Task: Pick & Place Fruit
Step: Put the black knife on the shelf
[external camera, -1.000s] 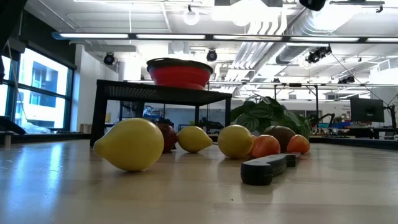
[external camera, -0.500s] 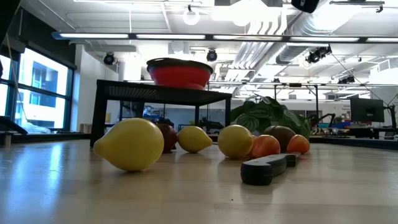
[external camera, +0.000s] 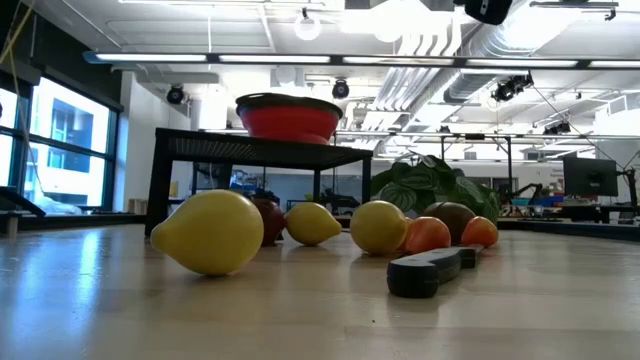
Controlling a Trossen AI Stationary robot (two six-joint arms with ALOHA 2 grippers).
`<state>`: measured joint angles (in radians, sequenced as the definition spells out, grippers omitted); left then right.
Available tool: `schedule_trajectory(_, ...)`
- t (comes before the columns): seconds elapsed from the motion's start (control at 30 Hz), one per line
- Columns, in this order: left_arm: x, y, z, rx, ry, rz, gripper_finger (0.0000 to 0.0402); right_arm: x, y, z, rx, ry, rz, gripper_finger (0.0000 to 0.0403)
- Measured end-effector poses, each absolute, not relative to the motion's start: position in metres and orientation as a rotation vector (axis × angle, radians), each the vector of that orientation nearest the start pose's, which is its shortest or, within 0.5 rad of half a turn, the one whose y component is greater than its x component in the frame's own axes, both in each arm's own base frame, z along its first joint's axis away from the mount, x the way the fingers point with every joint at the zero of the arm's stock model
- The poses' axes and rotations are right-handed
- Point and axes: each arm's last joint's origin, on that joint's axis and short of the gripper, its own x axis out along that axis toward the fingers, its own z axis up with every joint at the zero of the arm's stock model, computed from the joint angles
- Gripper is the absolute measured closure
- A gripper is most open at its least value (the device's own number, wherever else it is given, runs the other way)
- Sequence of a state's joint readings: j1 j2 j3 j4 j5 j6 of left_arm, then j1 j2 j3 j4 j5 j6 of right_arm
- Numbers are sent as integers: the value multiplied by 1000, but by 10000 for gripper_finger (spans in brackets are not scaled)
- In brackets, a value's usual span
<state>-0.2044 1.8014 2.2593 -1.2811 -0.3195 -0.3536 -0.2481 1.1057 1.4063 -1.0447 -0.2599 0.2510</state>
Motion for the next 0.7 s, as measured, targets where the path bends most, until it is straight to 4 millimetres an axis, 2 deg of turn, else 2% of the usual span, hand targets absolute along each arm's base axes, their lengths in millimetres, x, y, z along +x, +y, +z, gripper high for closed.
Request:
schedule_trajectory(0.13,326,-58,456,-109,777,243,401,181,-38,406,464,709,-91,307)
schedule_trajectory(0.23,328,-62,459,-82,731,205,401,181,-38,406,466,710,-92,307)
schedule_trajectory(0.43,342,-68,441,4,748,105,401,181,-40,406,478,704,-155,307)
schedule_trajectory(0.63,340,-51,436,24,762,84,401,181,-41,406,506,698,-202,307)
schedule_trajectory(0.7,341,-48,438,27,715,41,401,181,-41,406,506,697,-202,307)
